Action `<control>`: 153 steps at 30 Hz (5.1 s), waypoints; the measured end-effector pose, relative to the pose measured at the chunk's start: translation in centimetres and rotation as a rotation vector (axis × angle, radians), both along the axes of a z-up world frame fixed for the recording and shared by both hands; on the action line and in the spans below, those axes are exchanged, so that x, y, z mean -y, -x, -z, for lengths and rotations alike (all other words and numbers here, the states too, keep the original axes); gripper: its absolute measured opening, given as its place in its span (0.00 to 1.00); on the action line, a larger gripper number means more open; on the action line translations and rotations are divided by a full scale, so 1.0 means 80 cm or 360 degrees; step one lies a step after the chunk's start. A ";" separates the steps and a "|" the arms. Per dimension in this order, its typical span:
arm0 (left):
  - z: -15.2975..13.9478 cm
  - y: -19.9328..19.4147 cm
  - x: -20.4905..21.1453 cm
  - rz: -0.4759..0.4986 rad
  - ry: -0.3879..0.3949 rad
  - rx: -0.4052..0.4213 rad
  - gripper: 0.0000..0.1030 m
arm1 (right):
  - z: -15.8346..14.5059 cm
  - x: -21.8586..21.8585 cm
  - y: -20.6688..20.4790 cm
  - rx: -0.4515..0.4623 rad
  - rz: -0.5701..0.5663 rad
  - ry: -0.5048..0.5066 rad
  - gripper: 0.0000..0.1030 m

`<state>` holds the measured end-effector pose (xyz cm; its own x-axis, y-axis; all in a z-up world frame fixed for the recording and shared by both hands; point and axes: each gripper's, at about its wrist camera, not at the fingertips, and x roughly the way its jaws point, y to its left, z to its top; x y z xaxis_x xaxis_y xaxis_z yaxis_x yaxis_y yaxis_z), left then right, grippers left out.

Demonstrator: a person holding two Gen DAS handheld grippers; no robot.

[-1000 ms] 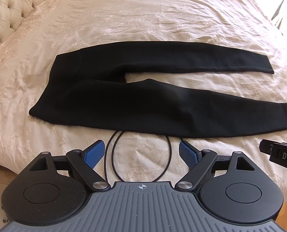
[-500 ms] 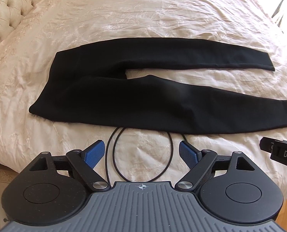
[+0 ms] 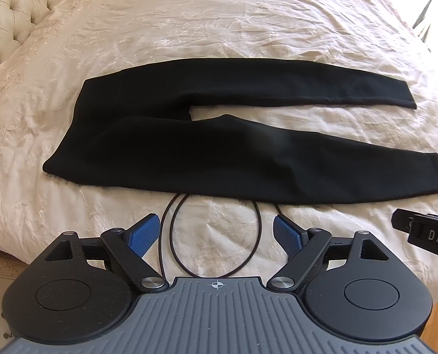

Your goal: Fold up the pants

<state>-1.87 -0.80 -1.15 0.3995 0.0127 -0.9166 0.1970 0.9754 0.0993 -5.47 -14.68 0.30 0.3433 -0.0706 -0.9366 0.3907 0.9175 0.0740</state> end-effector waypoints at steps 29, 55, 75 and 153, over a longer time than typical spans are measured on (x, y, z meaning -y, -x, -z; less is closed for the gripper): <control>0.007 0.000 -0.002 -0.0044 -0.0026 -0.0049 0.81 | 0.013 0.006 -0.006 -0.0015 -0.0028 -0.0069 0.47; 0.155 -0.073 -0.130 0.0559 -0.0560 0.0246 0.56 | 0.088 0.000 -0.087 -0.0261 0.0203 -0.0209 0.47; 0.183 -0.146 -0.165 0.0906 0.0061 0.0050 0.14 | 0.131 0.121 -0.035 -0.0115 0.1247 -0.0178 0.45; 0.129 -0.335 -0.084 0.0366 -0.0209 0.0026 0.09 | 0.134 0.386 -0.249 0.0331 0.0947 -0.0151 0.26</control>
<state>24.91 5.95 -11.46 0.4207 0.0384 -0.9064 0.4090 0.8838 0.2273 14.41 -45.55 -10.41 0.4463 -0.2250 -0.8662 0.8002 0.5337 0.2736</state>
